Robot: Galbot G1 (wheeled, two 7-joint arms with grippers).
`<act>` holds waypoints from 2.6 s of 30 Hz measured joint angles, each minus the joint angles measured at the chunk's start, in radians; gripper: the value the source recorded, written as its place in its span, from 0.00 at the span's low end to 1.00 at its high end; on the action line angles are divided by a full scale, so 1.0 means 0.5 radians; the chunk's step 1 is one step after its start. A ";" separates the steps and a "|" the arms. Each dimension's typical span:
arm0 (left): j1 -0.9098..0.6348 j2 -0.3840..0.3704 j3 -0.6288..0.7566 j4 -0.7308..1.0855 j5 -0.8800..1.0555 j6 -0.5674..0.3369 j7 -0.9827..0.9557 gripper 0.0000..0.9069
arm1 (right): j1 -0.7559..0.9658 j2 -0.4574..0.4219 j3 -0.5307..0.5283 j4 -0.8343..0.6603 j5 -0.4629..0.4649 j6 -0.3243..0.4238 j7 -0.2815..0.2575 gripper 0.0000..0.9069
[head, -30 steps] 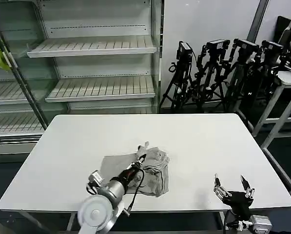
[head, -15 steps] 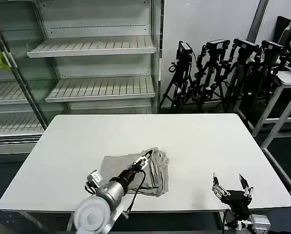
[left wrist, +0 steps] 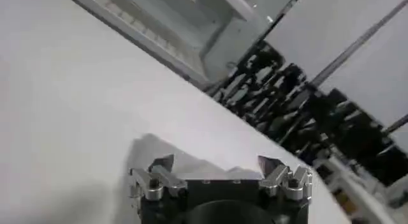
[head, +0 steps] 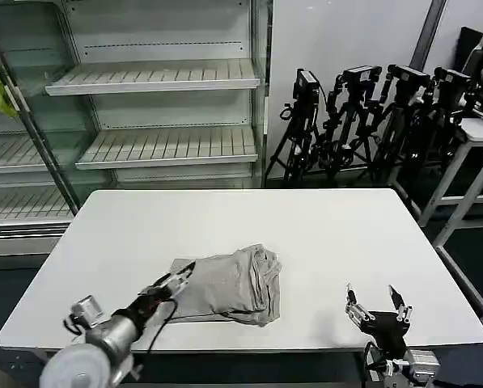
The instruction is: Fold and organize the clothes.
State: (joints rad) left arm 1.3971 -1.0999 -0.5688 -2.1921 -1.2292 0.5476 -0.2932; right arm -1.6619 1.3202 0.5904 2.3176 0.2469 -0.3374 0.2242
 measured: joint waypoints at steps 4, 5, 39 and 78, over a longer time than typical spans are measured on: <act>0.048 0.051 -0.063 0.059 -0.008 0.021 0.060 1.00 | 0.009 -0.013 0.008 -0.003 0.007 -0.003 0.000 1.00; 0.056 0.060 -0.071 0.077 -0.012 0.026 0.075 1.00 | 0.009 -0.016 0.012 -0.001 0.011 -0.005 0.000 1.00; -0.243 -0.053 0.275 0.468 -0.073 0.048 0.198 0.08 | -0.108 -0.016 0.130 0.113 0.039 -0.008 0.000 1.00; -0.050 0.466 -0.545 0.443 0.136 0.010 0.319 0.08 | 0.035 -0.073 0.005 0.084 0.078 -0.027 0.007 1.00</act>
State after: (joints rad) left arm 1.3721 -0.8667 -0.8411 -1.9707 -1.1611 0.5524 -0.1337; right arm -1.6446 1.2837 0.5927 2.3596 0.2857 -0.3506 0.2278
